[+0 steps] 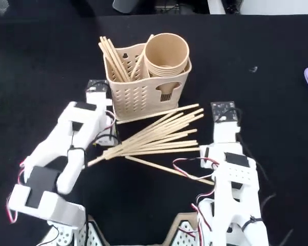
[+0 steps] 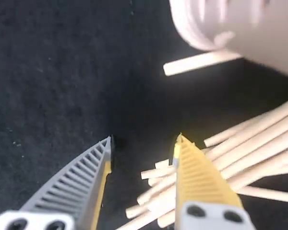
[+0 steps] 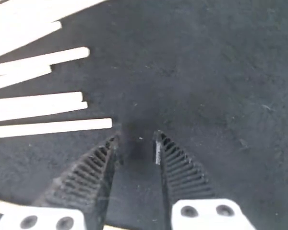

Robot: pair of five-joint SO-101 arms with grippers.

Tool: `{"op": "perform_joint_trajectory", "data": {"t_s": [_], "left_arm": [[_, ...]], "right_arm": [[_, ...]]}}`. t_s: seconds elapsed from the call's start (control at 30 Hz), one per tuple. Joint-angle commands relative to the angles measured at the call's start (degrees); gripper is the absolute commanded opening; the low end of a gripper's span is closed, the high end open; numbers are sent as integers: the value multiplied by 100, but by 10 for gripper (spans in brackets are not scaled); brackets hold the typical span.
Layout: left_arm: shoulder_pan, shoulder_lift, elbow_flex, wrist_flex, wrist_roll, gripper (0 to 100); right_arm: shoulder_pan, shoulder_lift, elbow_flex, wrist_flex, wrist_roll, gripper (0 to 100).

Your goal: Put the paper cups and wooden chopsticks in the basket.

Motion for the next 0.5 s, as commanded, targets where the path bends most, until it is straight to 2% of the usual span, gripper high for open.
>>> {"op": "perform_joint_trajectory", "data": {"t_s": [0.0, 0.27, 0.47], "left_arm": [[75, -501, 268, -88, -185, 213], [-242, -1732, 312, -79, -149, 213], [-1095, -2180, 251, -97, -62, 213]], "right_arm": [[132, 40, -198, -79, -123, 114], [185, 40, -198, -79, -123, 114], [185, 40, -189, -79, -123, 114]]}}
